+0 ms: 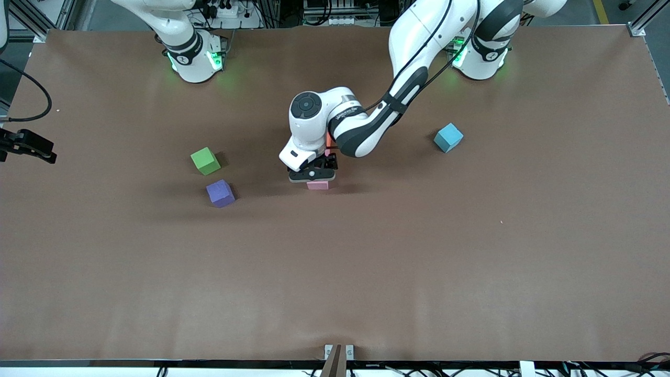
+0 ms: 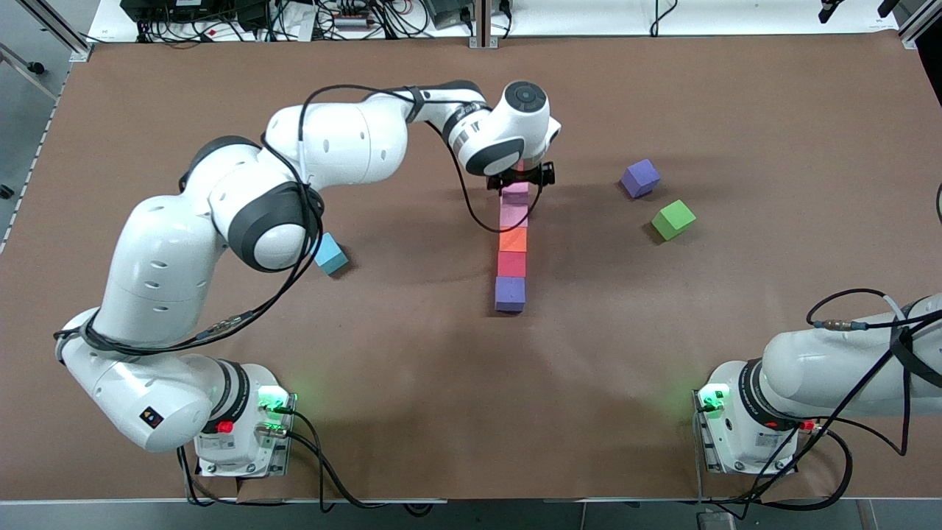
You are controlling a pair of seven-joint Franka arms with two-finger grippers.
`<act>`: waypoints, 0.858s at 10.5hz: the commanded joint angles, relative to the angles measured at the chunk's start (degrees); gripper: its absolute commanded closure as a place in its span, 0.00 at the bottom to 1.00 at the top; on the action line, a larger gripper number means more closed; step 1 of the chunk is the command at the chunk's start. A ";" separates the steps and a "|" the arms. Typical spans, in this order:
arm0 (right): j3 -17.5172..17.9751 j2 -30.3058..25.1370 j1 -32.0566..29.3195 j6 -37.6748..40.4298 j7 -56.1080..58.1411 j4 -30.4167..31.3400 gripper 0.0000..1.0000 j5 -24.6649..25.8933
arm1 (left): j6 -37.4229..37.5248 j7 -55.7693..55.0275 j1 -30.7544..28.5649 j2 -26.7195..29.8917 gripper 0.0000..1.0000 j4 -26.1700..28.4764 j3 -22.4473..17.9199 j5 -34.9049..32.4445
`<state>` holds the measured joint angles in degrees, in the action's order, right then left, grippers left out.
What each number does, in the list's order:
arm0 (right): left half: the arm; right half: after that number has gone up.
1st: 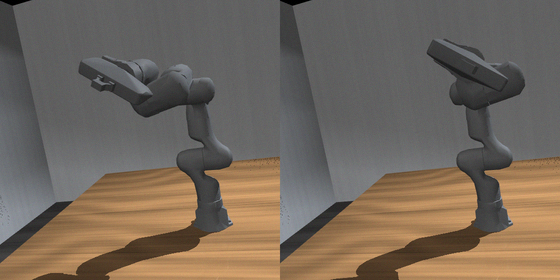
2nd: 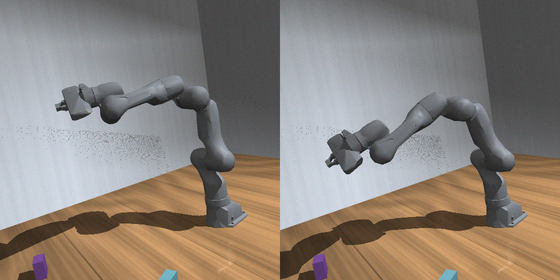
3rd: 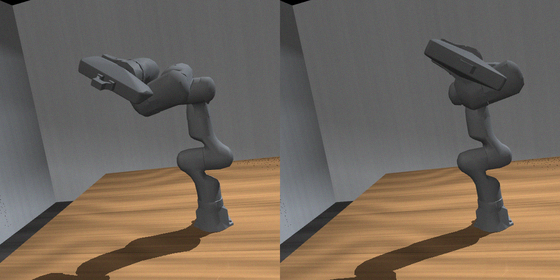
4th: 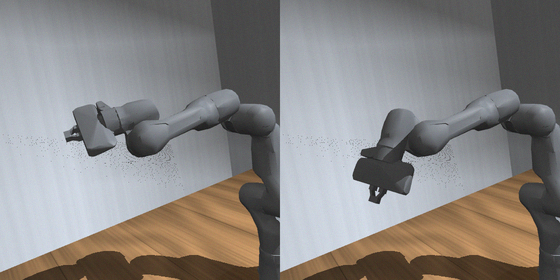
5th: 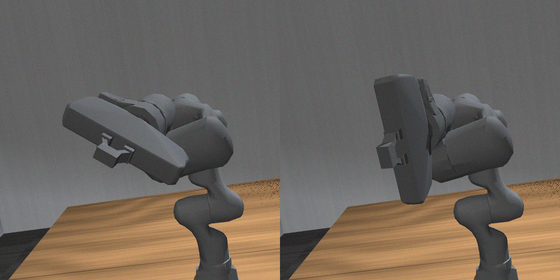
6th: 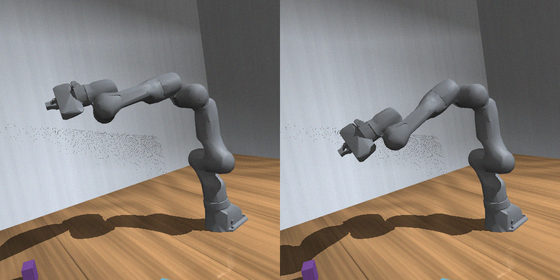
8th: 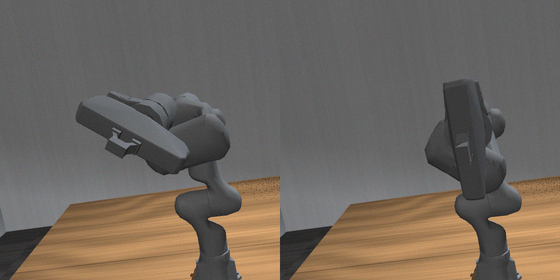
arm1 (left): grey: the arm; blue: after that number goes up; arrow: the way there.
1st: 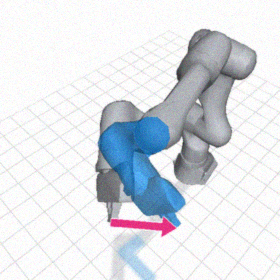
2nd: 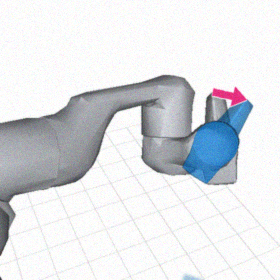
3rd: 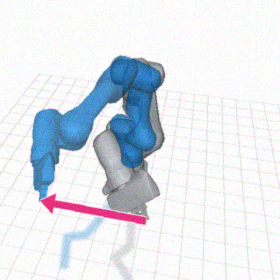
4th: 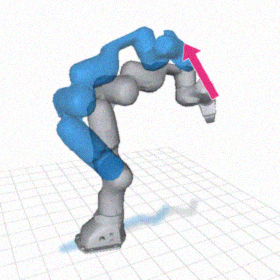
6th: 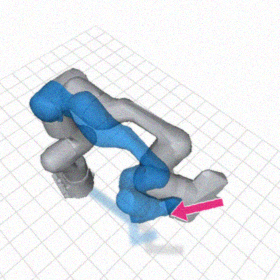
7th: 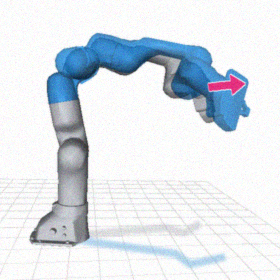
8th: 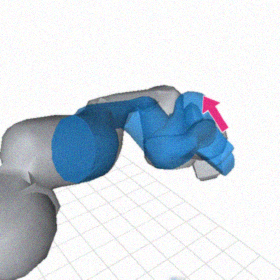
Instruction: Arrange blocks into number 1
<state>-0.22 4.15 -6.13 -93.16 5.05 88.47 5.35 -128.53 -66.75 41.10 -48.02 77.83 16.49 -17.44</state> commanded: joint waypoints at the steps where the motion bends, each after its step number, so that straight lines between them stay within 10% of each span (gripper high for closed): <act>1: -0.57 -2.30 0.42 -0.97 0.13 1.44 0.00 -3.22 | 5.03 -2.16 -1.19 4.93 0.00 0.75 -0.40 -1.37; 9: -2.32 -4.59 5.66 1.65 0.75 1.18 0.00 -7.20 | 16.99 3.72 -21.22 15.40 0.00 1.01 -0.14 -1.28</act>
<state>-0.77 1.16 -3.96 -92.80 5.19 88.46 -1.43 -113.81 -63.58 21.85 -34.93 77.23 15.54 -17.98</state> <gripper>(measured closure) 0.000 0.000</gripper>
